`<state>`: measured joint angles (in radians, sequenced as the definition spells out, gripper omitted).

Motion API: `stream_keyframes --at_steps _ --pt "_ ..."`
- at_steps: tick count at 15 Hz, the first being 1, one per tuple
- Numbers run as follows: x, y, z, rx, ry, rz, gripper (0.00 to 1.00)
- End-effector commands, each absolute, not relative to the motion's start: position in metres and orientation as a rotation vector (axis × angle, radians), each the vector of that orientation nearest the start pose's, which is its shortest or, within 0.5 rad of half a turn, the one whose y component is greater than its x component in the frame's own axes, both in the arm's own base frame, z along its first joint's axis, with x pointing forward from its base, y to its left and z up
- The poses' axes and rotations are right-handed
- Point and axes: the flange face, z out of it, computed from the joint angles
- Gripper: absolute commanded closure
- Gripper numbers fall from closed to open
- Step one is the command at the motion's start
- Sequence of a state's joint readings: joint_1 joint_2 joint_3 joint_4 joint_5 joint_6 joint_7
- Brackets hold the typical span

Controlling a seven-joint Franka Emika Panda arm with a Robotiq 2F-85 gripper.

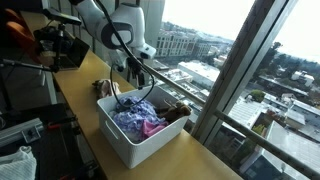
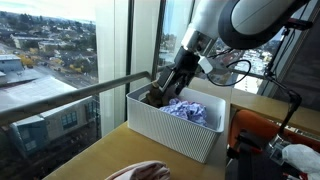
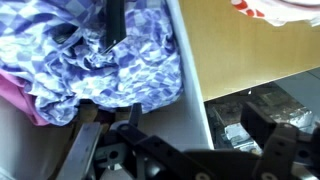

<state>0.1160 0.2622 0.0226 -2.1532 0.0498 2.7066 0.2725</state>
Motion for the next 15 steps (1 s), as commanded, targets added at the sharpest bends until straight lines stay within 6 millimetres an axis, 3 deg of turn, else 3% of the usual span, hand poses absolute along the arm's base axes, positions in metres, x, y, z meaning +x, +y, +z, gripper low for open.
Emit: stream_keyframes --at_steps 1,4,6,15 --pt "0.587 0.025 0.292 -3.072 0.336 -0.405 0.0" --pt "0.582 -0.013 0.27 -3.119 0.404 -0.337 0.0" --pt "0.578 -0.026 0.248 -3.139 0.424 -0.274 0.0" --pt "0.561 -0.034 0.129 -3.188 0.448 0.005 0.0"
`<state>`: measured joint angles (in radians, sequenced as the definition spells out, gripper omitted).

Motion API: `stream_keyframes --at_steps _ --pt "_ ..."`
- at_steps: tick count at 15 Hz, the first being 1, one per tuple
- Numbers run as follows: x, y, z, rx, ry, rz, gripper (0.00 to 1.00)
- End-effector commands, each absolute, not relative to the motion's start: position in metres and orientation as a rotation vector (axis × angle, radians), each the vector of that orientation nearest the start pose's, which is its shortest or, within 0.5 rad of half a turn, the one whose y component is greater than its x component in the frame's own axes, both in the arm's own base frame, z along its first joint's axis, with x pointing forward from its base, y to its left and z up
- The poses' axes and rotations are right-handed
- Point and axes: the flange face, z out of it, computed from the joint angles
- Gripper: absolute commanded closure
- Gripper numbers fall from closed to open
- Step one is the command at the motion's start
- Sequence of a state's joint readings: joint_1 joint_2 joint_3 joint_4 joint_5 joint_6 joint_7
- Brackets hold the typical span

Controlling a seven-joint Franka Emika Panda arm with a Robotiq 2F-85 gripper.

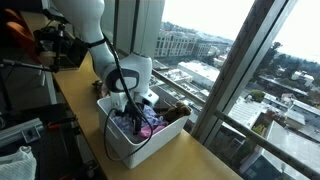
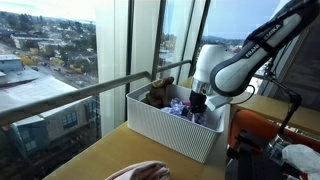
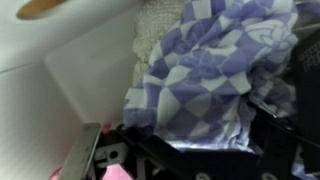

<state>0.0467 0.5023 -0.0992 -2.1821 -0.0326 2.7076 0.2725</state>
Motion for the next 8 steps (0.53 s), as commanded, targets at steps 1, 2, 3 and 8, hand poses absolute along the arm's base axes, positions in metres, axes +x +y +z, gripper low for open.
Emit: stream_keyframes --at_steps 1,2,3,8 --pt "0.561 -0.034 0.12 -3.189 0.447 0.024 0.0" --pt "0.562 -0.033 0.111 -3.191 0.445 0.042 0.0" --pt "0.563 -0.031 0.104 -3.192 0.441 0.058 0.0" --pt "0.57 -0.027 0.093 -3.188 0.445 0.059 0.33"
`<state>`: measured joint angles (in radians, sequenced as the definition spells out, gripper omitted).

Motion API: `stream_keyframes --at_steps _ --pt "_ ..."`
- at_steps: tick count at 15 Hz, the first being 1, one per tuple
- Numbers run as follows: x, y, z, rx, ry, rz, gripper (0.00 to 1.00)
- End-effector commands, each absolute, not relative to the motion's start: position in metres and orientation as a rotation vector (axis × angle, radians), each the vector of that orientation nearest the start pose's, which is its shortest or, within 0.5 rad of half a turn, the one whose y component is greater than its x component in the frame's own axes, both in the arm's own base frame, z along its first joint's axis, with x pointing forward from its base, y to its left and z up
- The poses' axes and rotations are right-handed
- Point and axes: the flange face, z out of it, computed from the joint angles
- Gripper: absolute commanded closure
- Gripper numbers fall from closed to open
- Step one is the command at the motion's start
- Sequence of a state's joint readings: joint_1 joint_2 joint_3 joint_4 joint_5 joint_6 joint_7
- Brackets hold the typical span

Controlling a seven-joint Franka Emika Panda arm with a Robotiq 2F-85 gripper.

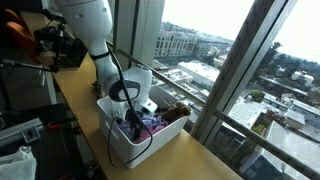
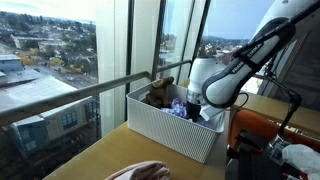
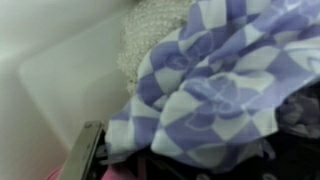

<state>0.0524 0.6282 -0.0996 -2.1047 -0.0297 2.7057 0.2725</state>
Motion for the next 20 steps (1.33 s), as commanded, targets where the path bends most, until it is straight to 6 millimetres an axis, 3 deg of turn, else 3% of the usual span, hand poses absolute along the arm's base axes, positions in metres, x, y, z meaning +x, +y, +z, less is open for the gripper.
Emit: stream_keyframes --at_steps 1,4,9,12,20 --pt "0.571 -0.026 0.097 -3.188 0.445 0.05 0.4" --pt "0.573 -0.027 0.114 -3.18 0.451 0.012 0.61" --pt "0.577 -0.028 0.163 -3.159 0.461 -0.093 0.97" --pt "0.579 -0.021 0.202 -3.137 0.454 -0.175 1.0" --pt "0.592 0.024 0.344 -3.062 0.371 -0.472 1.0"
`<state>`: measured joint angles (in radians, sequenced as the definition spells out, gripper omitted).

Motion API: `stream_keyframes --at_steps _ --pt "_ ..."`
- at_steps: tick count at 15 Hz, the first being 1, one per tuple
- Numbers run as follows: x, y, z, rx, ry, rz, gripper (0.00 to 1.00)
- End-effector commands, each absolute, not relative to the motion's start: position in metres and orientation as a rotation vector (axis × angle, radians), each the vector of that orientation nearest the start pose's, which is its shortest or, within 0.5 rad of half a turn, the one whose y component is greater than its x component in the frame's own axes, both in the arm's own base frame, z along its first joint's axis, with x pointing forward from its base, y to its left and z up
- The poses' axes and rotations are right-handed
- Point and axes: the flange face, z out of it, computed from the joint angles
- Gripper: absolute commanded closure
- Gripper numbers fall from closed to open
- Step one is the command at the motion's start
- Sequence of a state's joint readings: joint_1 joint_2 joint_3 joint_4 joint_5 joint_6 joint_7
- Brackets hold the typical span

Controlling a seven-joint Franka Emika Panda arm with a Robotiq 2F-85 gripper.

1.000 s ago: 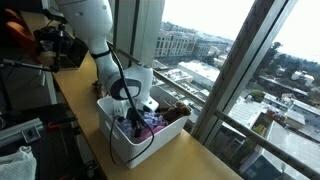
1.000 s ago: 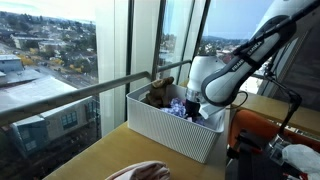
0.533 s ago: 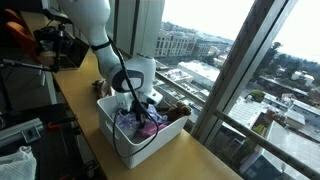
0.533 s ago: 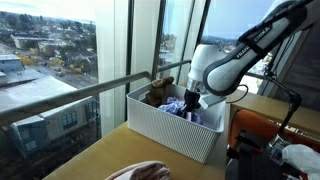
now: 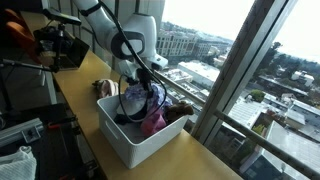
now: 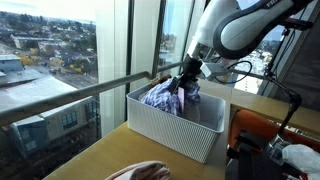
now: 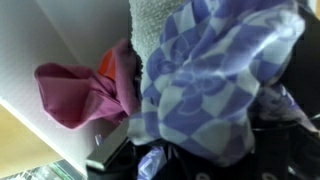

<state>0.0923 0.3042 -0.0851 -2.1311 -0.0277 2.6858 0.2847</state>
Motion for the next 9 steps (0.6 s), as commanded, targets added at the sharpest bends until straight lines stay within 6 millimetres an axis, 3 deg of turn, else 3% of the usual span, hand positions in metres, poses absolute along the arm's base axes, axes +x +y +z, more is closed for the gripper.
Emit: stream_keyframes --at_steps 1,5,7,9 --pt "0.593 0.033 0.364 -3.048 0.357 -0.508 1.0" --pt "0.588 0.068 0.431 -2.997 0.299 -0.616 1.0" --pt "0.584 0.091 0.458 -2.969 0.264 -0.652 1.0" --pt "0.577 0.116 0.47 -2.944 0.223 -0.672 1.0"
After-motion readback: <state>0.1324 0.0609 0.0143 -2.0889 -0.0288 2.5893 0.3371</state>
